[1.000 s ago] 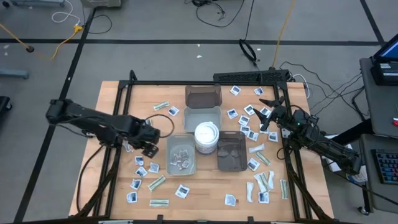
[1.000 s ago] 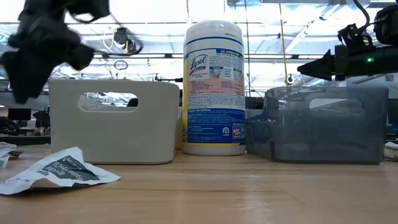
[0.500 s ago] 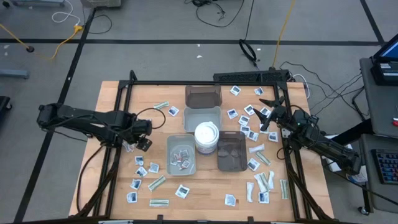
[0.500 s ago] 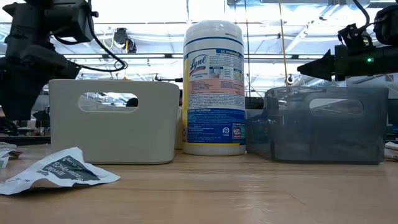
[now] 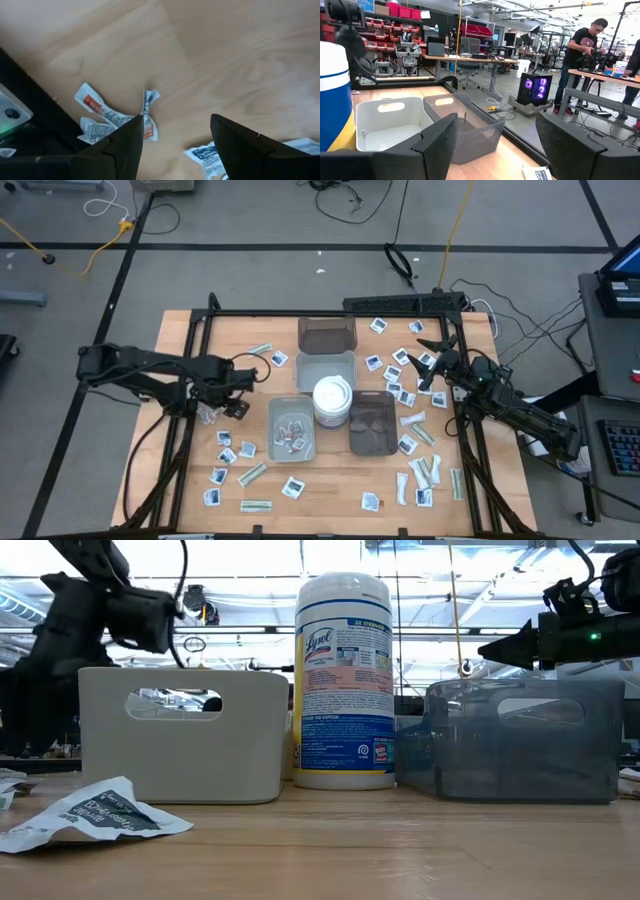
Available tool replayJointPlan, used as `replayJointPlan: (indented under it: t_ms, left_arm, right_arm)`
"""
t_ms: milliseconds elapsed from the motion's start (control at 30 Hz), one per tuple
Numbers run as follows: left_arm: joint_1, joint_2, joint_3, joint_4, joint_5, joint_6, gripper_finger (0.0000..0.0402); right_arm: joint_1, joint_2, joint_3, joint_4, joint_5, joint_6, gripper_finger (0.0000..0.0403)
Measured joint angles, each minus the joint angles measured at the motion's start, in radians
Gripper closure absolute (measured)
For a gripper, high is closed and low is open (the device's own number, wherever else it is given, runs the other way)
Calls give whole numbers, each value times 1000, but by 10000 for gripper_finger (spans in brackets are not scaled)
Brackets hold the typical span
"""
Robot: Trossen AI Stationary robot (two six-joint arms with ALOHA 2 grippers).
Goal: Pick & Place First Aid Supplies
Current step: Put the ointment pack into the bottom gray bin
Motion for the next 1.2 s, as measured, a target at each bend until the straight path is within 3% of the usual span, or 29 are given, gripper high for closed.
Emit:
replayJointPlan:
  t_ms: [400,833,933,1200]
  left_arm:
    - [65,153,0,-11,57,135,167]
    - [91,232,1,8,64,466,174]
    - [91,239,1,12,67,495,203]
    - [91,239,1,15,65,496,329]
  right_arm:
    - [0,0,0,0,0,0,140]
    - [0,0,0,0,0,0,140]
    - [0,0,0,0,0,0,140]
    - [0,0,0,0,0,0,140]
